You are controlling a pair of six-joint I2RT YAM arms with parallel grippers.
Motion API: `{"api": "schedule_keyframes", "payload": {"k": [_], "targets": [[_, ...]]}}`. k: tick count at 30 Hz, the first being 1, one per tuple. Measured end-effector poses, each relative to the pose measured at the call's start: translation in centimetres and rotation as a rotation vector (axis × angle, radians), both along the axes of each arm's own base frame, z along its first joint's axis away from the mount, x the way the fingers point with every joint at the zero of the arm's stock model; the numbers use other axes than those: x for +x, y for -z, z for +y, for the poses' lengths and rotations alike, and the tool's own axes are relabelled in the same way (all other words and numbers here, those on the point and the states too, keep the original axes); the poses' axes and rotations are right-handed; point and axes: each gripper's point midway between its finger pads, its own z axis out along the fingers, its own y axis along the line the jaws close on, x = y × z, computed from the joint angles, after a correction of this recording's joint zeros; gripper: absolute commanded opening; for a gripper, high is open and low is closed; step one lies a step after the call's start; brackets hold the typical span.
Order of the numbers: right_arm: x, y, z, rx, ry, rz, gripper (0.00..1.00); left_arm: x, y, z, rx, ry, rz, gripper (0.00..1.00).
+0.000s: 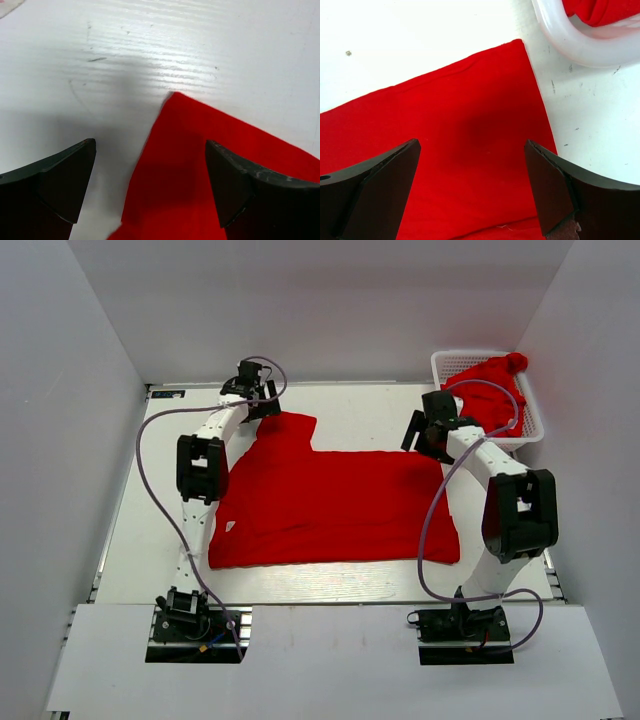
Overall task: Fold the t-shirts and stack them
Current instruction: Grap the side of the flattened tshirt furthest away from the robot with both arms
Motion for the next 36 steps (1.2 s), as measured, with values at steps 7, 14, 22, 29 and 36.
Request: {"api": "schedule_keyframes", "payload": {"k": [7, 14, 22, 29, 36], "targets": [[0.2, 0.6, 0.1, 0.000, -0.002, 0.013, 0.90, 3.5, -0.4, -1.4, -0.042, 0.025, -0.125, 1.00], [0.2, 1.6, 0.1, -0.002, 0.000, 0.037, 0.90, 3.7, 0.5, -1.7, 0.043, 0.025, -0.140, 0.97], [0.2, 1.6, 0.2, 0.003, 0.004, 0.036, 0.90, 1.9, 1.1, -4.6, 0.187, 0.066, -0.119, 0.61], [0.1, 1.7, 0.2, 0.002, 0.004, 0.038, 0.90, 1.9, 1.3, -5.0, 0.171, 0.035, -0.121, 0.15], [0.1, 1.7, -0.1, -0.013, 0.001, 0.039, 0.90, 1.9, 1.2, -3.2, 0.230, -0.036, -0.125, 0.00]]}}
